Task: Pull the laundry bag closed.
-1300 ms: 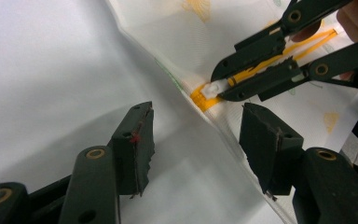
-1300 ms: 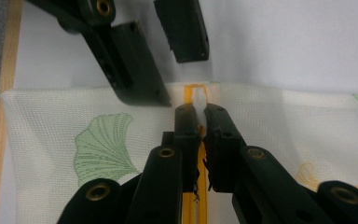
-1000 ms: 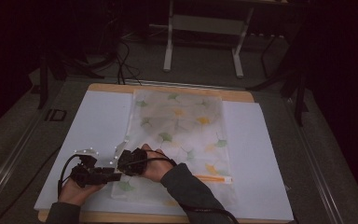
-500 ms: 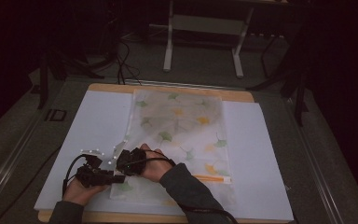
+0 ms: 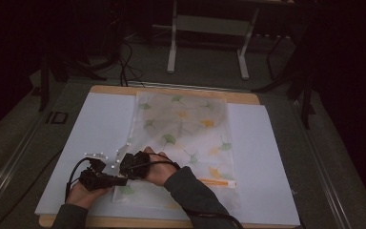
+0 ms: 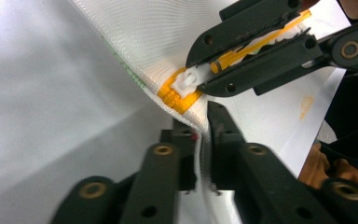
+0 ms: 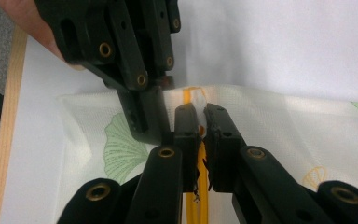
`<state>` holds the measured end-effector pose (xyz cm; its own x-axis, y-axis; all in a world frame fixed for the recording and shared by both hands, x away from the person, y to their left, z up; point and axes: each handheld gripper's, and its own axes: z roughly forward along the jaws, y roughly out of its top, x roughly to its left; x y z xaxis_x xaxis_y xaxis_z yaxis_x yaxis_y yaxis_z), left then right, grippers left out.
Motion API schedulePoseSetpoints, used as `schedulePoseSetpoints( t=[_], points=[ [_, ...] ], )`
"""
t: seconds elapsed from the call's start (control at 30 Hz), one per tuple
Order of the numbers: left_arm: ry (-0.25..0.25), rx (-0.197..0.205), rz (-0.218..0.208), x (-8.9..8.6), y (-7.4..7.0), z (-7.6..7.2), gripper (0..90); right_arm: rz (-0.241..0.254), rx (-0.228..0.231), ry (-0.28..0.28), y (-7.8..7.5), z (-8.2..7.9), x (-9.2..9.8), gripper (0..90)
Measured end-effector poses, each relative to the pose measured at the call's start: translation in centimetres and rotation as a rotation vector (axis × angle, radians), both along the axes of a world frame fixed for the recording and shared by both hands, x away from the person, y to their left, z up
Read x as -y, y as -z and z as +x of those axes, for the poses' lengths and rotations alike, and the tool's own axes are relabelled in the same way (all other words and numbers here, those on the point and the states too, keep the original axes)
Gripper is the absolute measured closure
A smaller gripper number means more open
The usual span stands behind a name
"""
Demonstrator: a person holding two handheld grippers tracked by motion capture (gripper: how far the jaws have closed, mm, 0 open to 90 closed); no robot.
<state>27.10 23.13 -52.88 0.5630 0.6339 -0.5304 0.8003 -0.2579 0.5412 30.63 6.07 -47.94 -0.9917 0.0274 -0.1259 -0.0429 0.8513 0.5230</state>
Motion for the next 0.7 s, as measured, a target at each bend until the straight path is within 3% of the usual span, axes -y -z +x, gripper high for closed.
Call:
schedulePoseSetpoints(
  t=[0.7],
  points=[
    [0.011, 0.012, -0.005, -0.09, -0.30, -0.14, 89.2, -0.037, -0.006, -0.004, 0.82, 0.13, 0.40, 84.5]
  ],
)
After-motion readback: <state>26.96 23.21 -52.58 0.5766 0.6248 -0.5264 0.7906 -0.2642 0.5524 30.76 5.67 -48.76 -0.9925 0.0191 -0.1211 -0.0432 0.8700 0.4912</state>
